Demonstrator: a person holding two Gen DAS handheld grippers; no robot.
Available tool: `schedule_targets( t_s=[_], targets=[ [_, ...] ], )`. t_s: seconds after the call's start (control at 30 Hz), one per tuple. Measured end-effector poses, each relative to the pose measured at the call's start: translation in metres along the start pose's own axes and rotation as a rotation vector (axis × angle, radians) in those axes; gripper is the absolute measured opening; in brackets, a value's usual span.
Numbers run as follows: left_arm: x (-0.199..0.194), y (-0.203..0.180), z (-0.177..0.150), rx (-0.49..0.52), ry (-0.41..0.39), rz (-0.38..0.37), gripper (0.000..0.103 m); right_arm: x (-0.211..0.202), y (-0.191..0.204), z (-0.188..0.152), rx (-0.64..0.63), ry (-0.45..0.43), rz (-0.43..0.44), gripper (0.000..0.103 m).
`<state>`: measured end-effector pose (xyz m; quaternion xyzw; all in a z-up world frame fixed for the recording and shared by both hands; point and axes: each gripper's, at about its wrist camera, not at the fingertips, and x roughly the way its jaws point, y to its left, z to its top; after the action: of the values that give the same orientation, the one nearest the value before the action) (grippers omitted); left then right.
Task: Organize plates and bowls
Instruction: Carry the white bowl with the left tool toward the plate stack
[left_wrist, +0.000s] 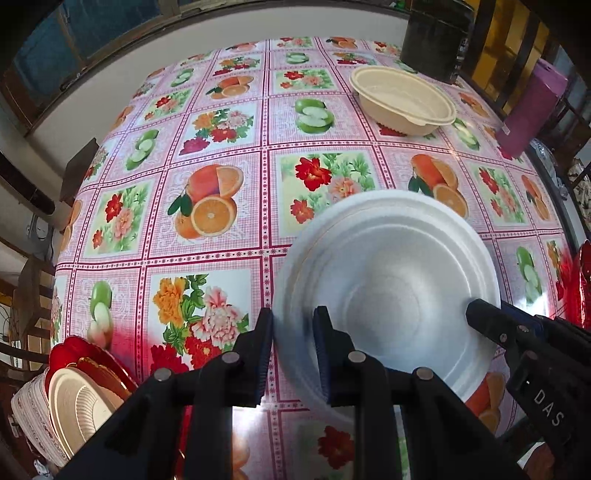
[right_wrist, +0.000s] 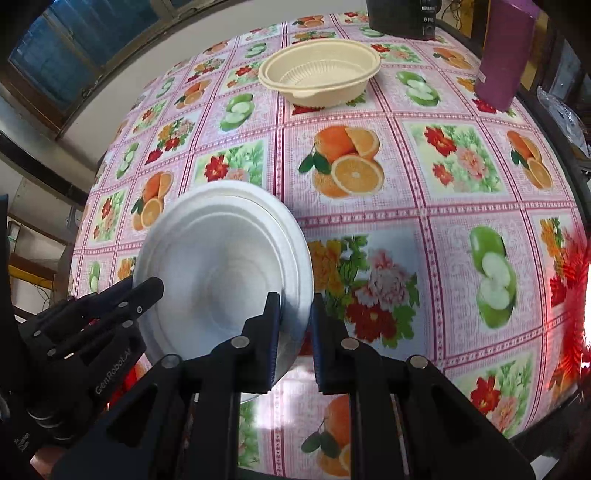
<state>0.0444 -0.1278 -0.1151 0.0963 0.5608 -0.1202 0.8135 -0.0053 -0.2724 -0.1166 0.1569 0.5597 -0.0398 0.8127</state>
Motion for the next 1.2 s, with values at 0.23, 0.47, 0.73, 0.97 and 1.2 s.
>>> schedule_targets(
  t_s=[0.23,0.47,0.73,0.97,1.2],
  targets=[
    [-0.004,0.006,-0.01,-0.006,0.001,-0.018,0.025,-0.006,0.005,-0.01,0.007,-0.001,0.001,0.017],
    [-0.026,0.018,-0.02,-0.033,-0.043,-0.026,0.025,-0.023,0.016,-0.018,-0.014,-0.024,0.02,0.017],
    [-0.067,0.055,-0.036,-0.108,-0.125,-0.01,0.025,-0.055,0.051,-0.025,-0.094,-0.069,0.069,0.017],
    [-0.102,0.103,-0.058,-0.185,-0.203,0.056,0.025,-0.073,0.102,-0.033,-0.194,-0.098,0.14,0.017],
    [-0.116,0.154,-0.088,-0.278,-0.222,0.124,0.024,-0.07,0.159,-0.048,-0.304,-0.088,0.187,0.017]
  ],
)
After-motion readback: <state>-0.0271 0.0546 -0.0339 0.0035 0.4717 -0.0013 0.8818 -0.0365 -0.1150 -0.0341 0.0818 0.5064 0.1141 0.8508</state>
